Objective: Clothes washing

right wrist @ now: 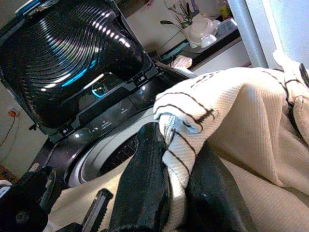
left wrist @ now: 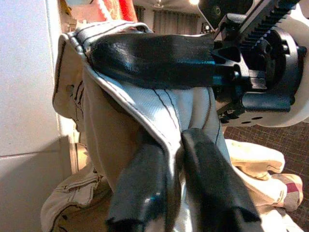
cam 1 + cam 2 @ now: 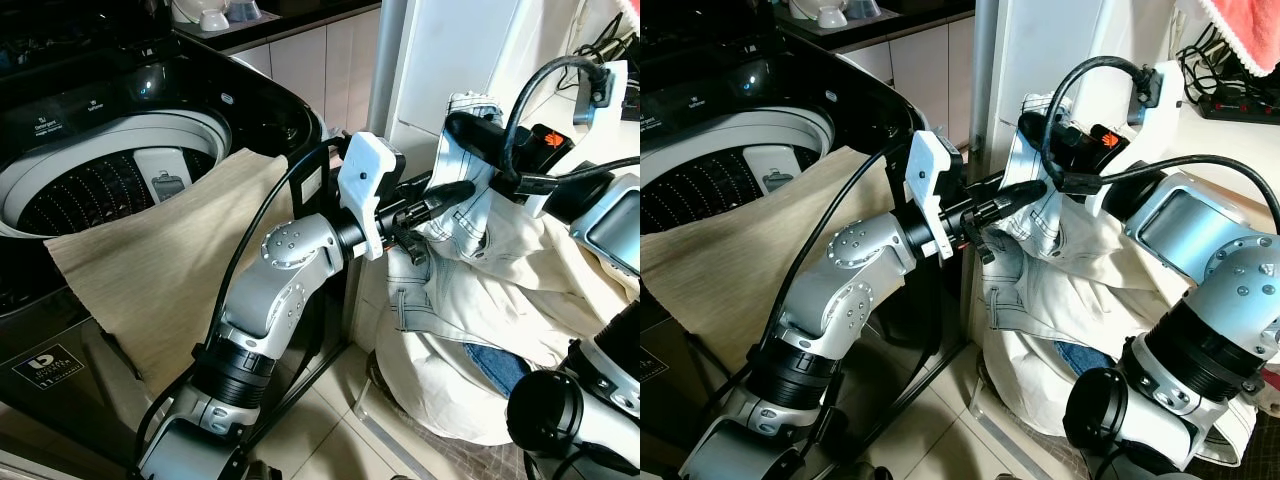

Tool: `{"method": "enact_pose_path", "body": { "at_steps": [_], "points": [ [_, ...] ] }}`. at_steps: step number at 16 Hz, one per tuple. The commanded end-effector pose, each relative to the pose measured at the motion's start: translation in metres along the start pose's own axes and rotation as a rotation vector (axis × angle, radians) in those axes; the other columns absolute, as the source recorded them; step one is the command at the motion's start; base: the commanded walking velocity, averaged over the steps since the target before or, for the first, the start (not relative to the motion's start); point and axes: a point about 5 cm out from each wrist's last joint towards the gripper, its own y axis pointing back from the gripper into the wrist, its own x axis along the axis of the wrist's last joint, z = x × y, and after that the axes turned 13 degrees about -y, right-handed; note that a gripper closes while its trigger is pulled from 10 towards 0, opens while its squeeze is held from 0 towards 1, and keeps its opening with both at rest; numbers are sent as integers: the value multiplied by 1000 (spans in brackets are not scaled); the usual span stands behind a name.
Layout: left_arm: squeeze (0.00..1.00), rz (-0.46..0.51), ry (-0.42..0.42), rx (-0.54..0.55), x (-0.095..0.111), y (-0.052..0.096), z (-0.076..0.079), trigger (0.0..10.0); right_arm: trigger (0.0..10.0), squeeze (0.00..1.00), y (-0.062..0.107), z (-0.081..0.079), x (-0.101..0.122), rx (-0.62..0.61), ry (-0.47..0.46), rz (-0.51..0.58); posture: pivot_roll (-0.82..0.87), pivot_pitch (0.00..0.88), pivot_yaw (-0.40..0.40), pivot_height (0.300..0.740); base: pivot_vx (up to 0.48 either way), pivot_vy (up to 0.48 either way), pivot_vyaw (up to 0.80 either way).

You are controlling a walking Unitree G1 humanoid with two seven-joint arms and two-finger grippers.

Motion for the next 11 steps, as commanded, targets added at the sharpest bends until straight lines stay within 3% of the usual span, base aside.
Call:
{"method": "enact_pose_path", "body": {
  "at_steps": [1,2,3,4,5,7,8,9,10,11],
  "points": [
    [0,-10,20,4,-4,2,-1,0,0,0,-1,-12,-1,55,56,-5,-124,0,35,740,0,0,0],
    [0,-11,25,22,-4,2,-3,0,1020,0,-1,-12,-1,57,62,-5,-124,0,35,740,0,0,0],
    [0,-15,24,43,-4,2,-6,0,4902,235,-1,-13,-2,67,71,-2,-123,0,35,740,0,0,0],
    [0,-17,25,51,-4,2,-7,0,7098,494,-1,-13,-2,68,76,-1,-123,0,35,740,0,0,0],
    [0,-19,22,79,-4,3,-12,0,10000,1000,0,-13,-1,77,69,5,-122,0,35,740,0,0,0],
    [0,-25,12,114,-2,5,-19,0,10000,1000,0,-13,-1,90,68,3,-120,0,36,740,0,0,0],
    [0,-40,-24,186,2,10,-34,0,10000,1000,3,-15,-2,80,116,-6,-119,0,39,740,0,0,0],
    [0,-44,-35,208,3,12,-39,0,10000,1000,3,-15,-2,72,135,-9,-119,0,39,740,0,0,0],
    [0,-46,-105,315,18,21,-68,0,10000,0,6,-16,-3,69,176,-25,-113,0,39,740,0,0,0],
    [0,-47,-212,422,40,32,-97,0,10000,0,8,-17,-4,71,212,-38,-112,0,40,740,0,0,0]
  ]
}}
